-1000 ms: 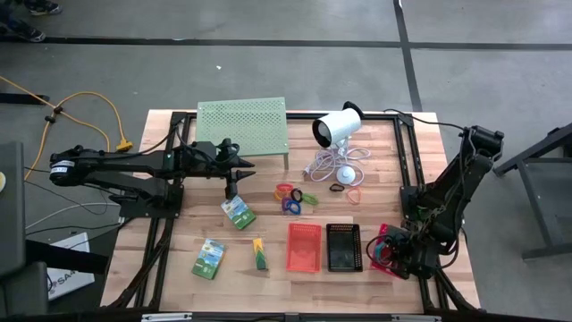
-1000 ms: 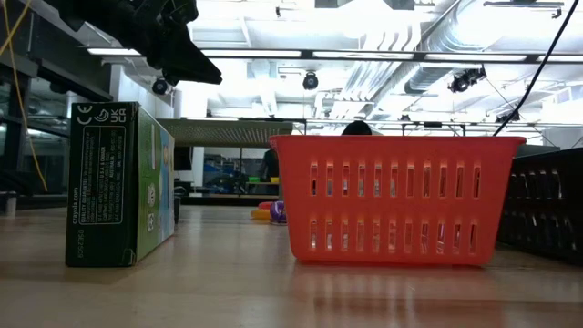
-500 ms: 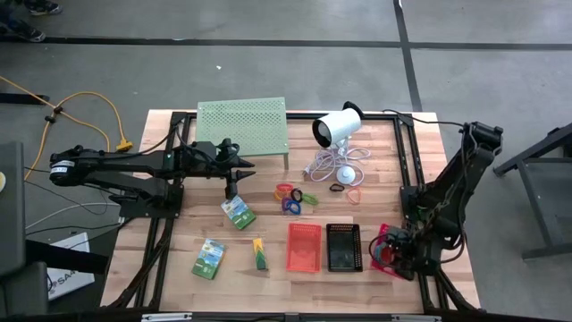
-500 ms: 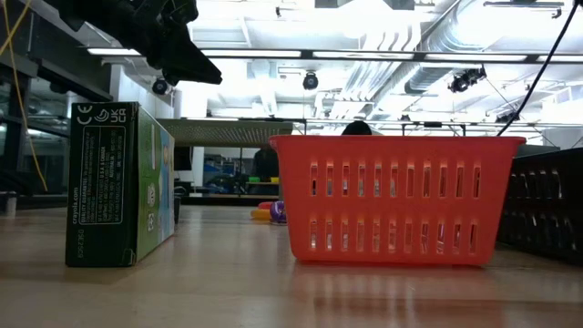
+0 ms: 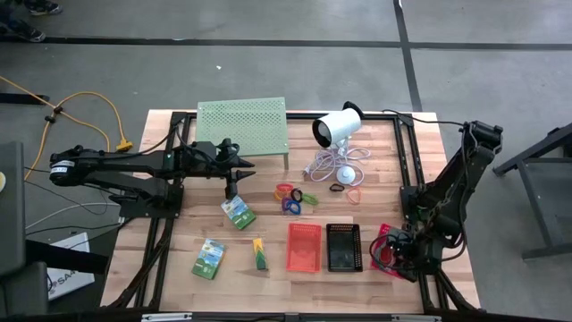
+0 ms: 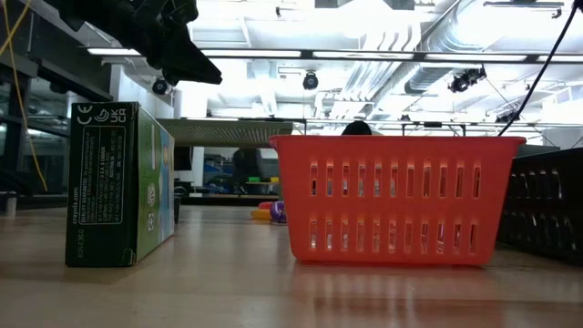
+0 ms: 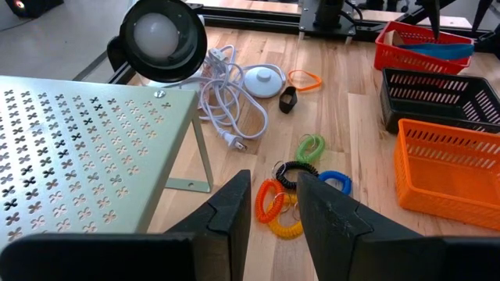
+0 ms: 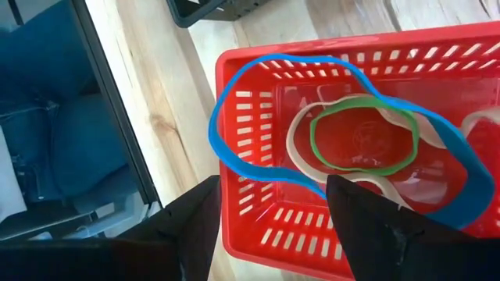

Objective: Pick & Place Office Desk Supplies
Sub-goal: Put the orange rubber band into the red basket

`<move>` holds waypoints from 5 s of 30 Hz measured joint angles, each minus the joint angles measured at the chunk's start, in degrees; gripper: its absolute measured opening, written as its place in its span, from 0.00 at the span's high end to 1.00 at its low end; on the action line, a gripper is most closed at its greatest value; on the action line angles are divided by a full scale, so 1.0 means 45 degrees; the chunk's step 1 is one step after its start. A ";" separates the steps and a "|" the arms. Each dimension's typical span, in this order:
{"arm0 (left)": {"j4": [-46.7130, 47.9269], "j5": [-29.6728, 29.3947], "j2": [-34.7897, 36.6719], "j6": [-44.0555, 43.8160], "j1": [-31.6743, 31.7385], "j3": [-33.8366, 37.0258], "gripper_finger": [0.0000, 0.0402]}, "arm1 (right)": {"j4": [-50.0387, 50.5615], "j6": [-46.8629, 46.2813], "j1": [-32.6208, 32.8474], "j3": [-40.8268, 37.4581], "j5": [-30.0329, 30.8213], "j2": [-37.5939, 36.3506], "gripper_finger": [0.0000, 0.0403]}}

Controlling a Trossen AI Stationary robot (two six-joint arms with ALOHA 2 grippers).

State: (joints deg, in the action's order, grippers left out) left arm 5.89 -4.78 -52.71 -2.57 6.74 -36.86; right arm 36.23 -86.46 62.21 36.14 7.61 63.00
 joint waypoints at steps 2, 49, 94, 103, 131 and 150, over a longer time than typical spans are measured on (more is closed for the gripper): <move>0.0000 0.0001 0.0000 -0.0001 -0.0001 0.0000 0.75 | -0.0002 0.0322 0.0002 0.0000 0.0325 0.0000 0.45; 0.0000 -0.0002 0.0000 -0.0002 -0.0001 0.0000 0.75 | 0.1968 0.4182 -1.2173 0.0000 0.2124 0.1436 0.45; 0.0005 0.0001 0.0000 -0.0004 0.0000 0.0000 0.75 | 0.0826 0.4872 -1.4584 0.0005 0.0545 0.4036 0.71; 0.0002 0.0000 0.0000 -0.0003 -0.0002 0.0000 0.75 | 0.0738 0.4945 -1.4584 0.0002 0.0540 0.4036 0.76; 0.0000 0.0000 0.0000 -0.0004 -0.0001 0.0000 0.75 | 0.0710 0.6392 -1.4397 0.0000 0.0987 0.3494 0.99; 0.0005 0.0001 0.0000 0.0000 -0.0005 0.0000 0.75 | 0.0937 0.7517 -1.3446 0.0005 0.0982 -0.1921 0.99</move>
State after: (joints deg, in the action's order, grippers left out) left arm 5.91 -4.78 -52.71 -2.57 6.72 -36.86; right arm 40.45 -52.63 1.70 36.16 12.03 54.36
